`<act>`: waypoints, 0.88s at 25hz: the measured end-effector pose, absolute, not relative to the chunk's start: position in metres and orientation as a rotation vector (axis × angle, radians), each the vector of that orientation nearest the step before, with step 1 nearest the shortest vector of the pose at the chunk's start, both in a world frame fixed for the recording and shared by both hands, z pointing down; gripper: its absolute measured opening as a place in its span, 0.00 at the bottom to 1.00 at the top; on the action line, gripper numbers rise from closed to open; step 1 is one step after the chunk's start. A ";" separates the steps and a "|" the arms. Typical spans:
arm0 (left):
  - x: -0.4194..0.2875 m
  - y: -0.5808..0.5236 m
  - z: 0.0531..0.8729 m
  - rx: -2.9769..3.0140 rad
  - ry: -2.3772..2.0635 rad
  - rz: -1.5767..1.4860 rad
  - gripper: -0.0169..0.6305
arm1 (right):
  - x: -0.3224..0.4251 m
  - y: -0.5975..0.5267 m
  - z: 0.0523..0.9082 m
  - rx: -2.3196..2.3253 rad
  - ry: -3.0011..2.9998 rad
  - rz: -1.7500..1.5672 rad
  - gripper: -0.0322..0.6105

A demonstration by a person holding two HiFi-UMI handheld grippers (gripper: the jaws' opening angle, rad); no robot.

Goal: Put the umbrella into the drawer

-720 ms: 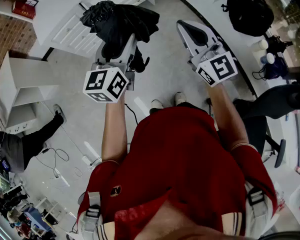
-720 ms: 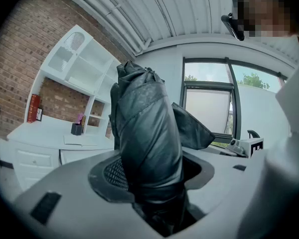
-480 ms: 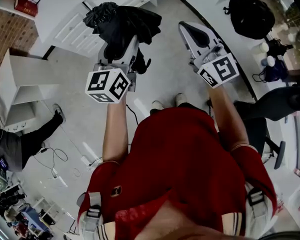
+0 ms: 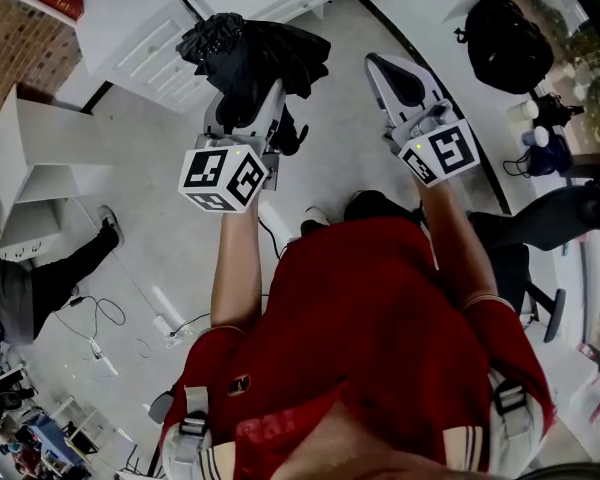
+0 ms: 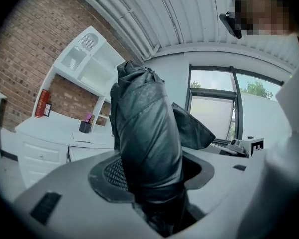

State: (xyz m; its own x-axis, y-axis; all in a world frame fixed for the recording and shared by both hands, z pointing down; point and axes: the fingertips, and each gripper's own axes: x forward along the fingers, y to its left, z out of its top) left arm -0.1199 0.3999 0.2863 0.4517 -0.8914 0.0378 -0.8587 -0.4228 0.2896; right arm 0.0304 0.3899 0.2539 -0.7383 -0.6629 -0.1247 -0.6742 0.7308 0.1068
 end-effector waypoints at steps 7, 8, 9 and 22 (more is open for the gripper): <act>-0.143 0.372 0.290 2.423 -1.515 -0.174 0.41 | 0.010 0.359 0.257 -1.094 2.859 0.209 0.05; -0.145 0.364 0.291 2.422 -1.517 -0.170 0.41 | 0.008 0.351 0.258 -1.090 2.856 0.209 0.05; -0.146 0.356 0.292 2.421 -1.520 -0.165 0.41 | 0.008 0.342 0.259 -1.087 2.854 0.207 0.05; -0.130 0.160 0.305 2.395 -1.568 -0.026 0.41 | 0.029 0.142 0.260 -1.041 2.824 0.203 0.05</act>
